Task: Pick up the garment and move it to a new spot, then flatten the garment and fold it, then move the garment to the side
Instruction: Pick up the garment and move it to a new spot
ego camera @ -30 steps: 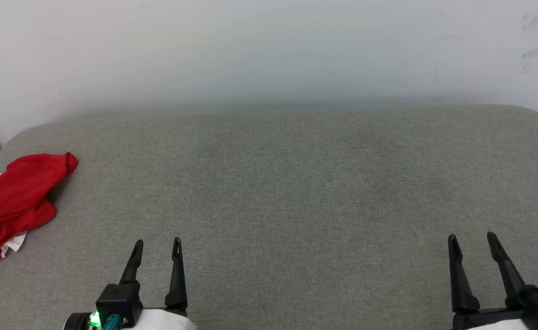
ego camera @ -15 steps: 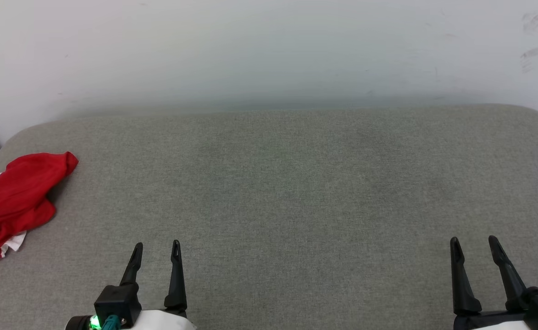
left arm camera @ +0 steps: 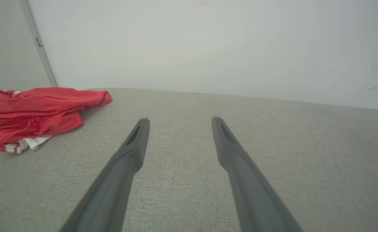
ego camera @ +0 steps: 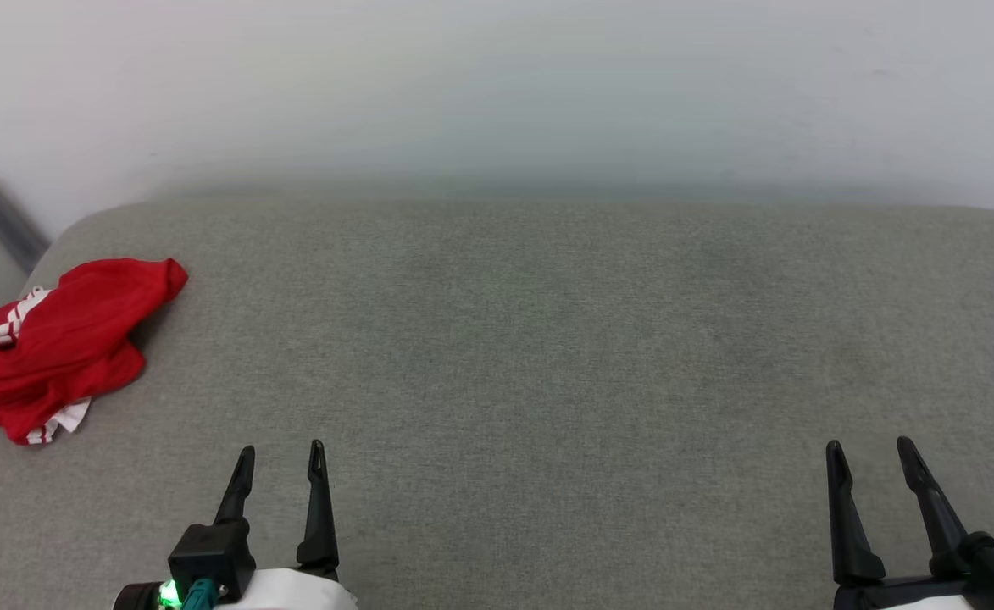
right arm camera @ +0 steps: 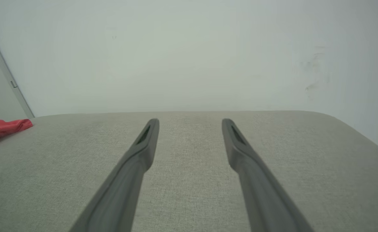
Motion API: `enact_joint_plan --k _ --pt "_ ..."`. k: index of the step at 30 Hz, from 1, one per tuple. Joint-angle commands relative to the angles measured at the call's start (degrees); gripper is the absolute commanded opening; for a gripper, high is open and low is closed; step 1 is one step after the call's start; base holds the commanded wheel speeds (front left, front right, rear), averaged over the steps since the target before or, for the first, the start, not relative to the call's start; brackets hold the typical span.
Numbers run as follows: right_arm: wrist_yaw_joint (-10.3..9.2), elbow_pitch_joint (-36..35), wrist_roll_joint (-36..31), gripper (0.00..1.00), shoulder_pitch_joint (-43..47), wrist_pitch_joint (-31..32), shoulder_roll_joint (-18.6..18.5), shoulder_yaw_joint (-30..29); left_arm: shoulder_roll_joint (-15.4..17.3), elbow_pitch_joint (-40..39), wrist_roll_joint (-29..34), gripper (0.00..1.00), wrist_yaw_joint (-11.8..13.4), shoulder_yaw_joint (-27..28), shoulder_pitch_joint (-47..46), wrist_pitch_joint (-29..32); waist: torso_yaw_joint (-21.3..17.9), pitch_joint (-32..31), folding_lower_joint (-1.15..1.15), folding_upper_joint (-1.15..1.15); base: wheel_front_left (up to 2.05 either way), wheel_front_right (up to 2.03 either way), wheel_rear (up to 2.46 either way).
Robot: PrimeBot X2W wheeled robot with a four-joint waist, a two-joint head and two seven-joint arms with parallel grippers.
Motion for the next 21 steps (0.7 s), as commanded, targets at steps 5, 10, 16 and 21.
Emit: enact_joint_plan --k 5,10,16,21 --pt "-0.02 -0.58 -0.77 1.0 0.54 -0.12 -0.01 0.25 -0.07 -0.18 0.34 1.0 0.73 0.66 0.21 -0.16 3.66 0.02 0.0 0.0 0.0 0.0 0.0" --pt "-0.02 -0.84 -0.95 1.0 0.82 -0.12 -0.01 0.5 -0.07 -0.43 0.14 1.0 1.13 1.07 0.09 -0.16 7.33 0.1 0.0 0.0 0.0 0.0 0.0" --pt "-0.02 -0.9 -0.94 1.0 0.91 -0.12 -0.01 0.72 -0.07 -0.49 -0.01 1.0 1.58 1.88 -0.05 -0.16 11.86 0.25 0.0 0.0 0.0 0.0 0.0" --pt "-0.02 -0.73 -1.02 1.0 1.27 -0.12 -0.01 0.8 -0.08 -0.59 -0.05 1.0 2.45 2.36 0.48 -0.16 15.64 0.02 0.0 0.0 0.0 0.0 0.0"
